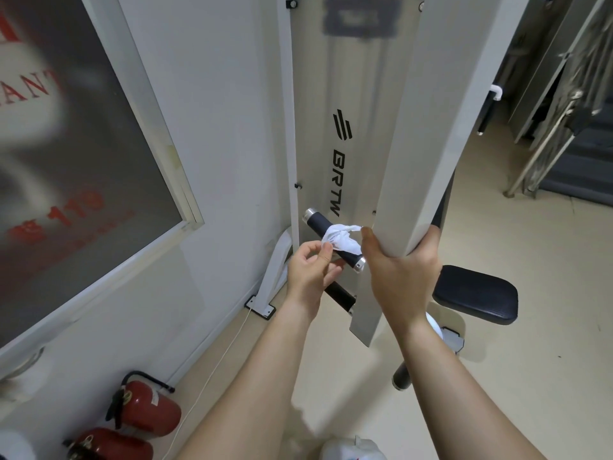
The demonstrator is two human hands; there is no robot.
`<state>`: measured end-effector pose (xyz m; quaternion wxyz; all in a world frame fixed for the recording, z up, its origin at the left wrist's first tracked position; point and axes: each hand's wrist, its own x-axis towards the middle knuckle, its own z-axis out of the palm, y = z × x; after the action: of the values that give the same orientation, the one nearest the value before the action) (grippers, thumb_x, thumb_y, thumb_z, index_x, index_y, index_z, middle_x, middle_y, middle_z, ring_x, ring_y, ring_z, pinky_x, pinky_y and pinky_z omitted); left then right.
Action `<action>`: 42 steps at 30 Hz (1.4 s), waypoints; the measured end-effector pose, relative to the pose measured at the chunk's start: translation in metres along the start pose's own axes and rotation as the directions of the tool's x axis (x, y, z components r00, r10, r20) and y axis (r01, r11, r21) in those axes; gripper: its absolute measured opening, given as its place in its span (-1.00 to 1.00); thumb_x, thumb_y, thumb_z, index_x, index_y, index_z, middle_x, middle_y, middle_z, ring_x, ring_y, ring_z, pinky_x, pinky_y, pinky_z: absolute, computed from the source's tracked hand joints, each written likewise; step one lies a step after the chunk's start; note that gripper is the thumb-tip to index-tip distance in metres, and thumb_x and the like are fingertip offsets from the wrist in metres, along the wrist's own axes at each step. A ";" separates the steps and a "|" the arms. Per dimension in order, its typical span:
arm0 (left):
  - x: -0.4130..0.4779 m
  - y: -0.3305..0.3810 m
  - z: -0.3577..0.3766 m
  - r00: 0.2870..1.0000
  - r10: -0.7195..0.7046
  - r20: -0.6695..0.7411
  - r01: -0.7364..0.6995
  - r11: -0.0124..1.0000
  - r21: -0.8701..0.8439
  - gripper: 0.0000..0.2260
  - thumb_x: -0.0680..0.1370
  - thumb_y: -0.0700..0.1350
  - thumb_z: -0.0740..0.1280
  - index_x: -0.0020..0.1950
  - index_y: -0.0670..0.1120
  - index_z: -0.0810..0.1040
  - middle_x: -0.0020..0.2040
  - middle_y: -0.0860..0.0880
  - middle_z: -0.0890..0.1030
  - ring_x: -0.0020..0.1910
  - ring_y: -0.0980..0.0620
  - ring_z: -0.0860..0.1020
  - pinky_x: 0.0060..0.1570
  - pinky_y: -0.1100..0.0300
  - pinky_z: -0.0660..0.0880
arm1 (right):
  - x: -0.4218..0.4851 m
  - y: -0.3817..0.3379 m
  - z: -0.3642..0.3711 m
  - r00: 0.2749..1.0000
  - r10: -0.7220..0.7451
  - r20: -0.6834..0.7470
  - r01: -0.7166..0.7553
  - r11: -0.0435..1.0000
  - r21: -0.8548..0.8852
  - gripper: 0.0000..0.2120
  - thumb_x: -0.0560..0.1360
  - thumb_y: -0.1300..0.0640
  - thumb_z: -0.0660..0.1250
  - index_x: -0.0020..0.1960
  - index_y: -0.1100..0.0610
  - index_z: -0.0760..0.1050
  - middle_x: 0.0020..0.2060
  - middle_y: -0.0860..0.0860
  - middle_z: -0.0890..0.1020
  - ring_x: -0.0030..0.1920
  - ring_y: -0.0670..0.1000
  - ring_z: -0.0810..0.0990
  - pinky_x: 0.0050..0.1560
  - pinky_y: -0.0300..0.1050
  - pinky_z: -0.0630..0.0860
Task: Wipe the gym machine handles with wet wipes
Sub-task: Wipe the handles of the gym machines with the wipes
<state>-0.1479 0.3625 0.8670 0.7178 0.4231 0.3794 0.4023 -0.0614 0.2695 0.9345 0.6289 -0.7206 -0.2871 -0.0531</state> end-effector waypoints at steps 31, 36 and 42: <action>-0.004 -0.001 -0.009 0.994 -0.078 0.075 0.070 0.991 0.112 -0.93 0.64 -0.27 0.31 -0.04 -0.19 0.55 -0.34 0.09 0.64 -0.16 0.08 0.71 -0.08 0.28 0.59 | 0.000 -0.003 0.001 0.998 0.060 0.015 -0.060 0.998 -0.005 -0.48 0.28 -0.13 0.57 -0.03 0.04 0.31 -0.24 -0.17 0.47 -0.19 0.08 0.54 -0.21 0.07 0.57; 0.012 0.010 -0.016 0.988 -0.046 -0.151 0.050 0.999 0.022 -0.82 0.50 -0.30 0.45 0.09 -0.21 0.68 0.00 -0.15 0.72 -0.05 -0.04 0.71 -0.10 0.25 0.61 | -0.001 -0.002 -0.001 0.999 0.041 0.016 -0.041 0.999 -0.009 -0.47 0.29 -0.13 0.58 -0.01 0.05 0.31 -0.23 -0.19 0.47 -0.21 0.04 0.54 -0.23 0.06 0.58; 0.021 0.044 0.007 0.879 -0.187 -0.439 0.258 0.960 0.109 -0.82 0.58 -0.23 0.26 -0.21 -0.07 0.38 -0.14 0.03 0.51 -0.10 -0.01 0.52 -0.07 0.24 0.49 | 0.001 -0.002 -0.003 0.998 0.052 0.027 -0.052 0.999 -0.004 -0.48 0.29 -0.10 0.59 -0.02 0.04 0.30 -0.23 -0.18 0.47 -0.22 -0.08 0.52 -0.23 0.04 0.58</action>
<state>-0.1449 0.3928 0.9051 0.6222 0.3363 0.6043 0.3668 -0.0610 0.2674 0.9370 0.6250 -0.7295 -0.2764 -0.0276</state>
